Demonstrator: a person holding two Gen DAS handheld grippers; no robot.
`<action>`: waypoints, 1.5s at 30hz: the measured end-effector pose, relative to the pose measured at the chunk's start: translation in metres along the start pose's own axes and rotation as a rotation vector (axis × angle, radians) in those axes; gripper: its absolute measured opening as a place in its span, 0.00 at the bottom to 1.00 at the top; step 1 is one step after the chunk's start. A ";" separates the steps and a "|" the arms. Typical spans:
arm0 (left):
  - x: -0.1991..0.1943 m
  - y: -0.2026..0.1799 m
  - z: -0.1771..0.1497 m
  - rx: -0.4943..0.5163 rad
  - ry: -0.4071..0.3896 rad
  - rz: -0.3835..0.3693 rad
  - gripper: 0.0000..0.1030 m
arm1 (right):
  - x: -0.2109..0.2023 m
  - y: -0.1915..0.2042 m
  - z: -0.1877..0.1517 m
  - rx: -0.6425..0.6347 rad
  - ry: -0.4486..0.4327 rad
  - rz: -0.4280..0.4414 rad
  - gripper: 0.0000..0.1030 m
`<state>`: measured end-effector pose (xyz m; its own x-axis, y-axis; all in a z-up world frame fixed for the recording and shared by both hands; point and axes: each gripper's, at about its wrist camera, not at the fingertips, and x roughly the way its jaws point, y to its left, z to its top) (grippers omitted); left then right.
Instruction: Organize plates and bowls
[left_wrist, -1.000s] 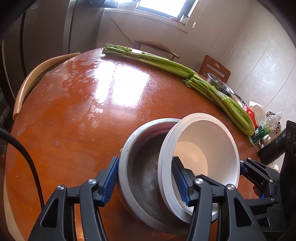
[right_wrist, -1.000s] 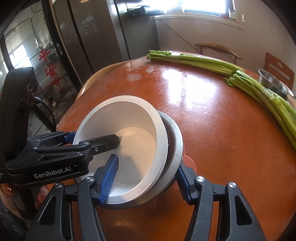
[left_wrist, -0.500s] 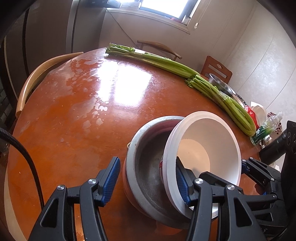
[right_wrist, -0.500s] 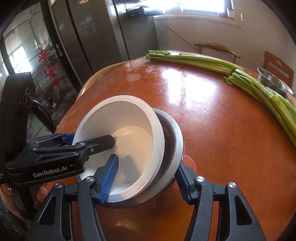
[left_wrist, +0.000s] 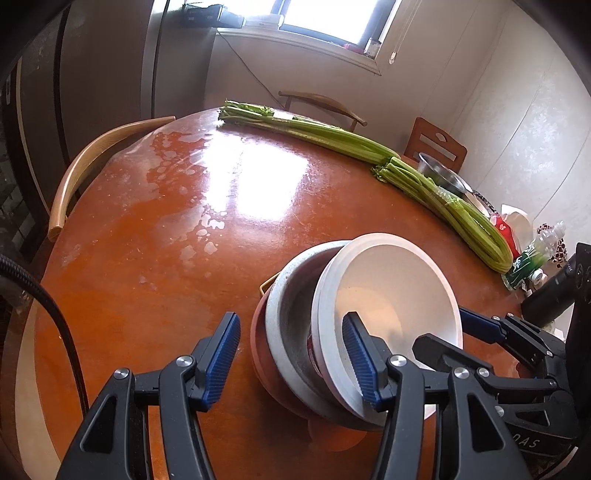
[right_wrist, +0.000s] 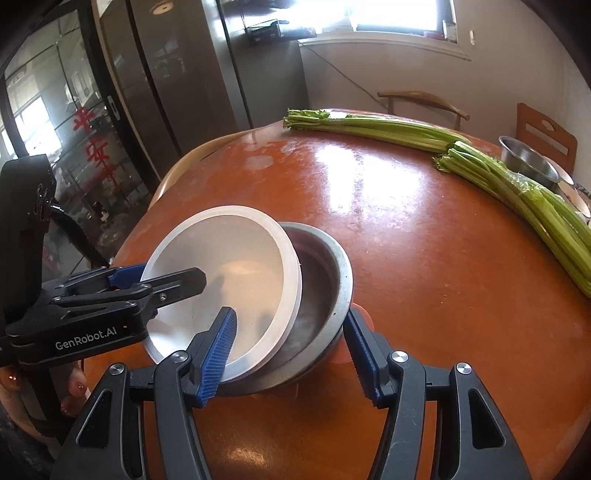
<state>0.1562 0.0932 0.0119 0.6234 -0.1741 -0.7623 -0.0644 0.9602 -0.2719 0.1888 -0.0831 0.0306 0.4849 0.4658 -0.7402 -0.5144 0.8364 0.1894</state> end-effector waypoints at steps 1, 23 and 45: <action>-0.005 -0.001 -0.001 0.001 -0.010 0.007 0.55 | -0.005 0.000 -0.001 -0.002 -0.012 -0.007 0.61; -0.091 -0.051 -0.093 0.088 -0.130 0.112 0.58 | -0.095 0.029 -0.099 -0.057 -0.124 -0.064 0.63; -0.110 -0.068 -0.145 0.160 -0.142 0.110 0.59 | -0.115 0.046 -0.144 -0.057 -0.158 -0.114 0.63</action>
<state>-0.0211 0.0159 0.0293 0.7234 -0.0451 -0.6889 -0.0204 0.9960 -0.0866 0.0074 -0.1400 0.0311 0.6453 0.4122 -0.6432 -0.4864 0.8709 0.0702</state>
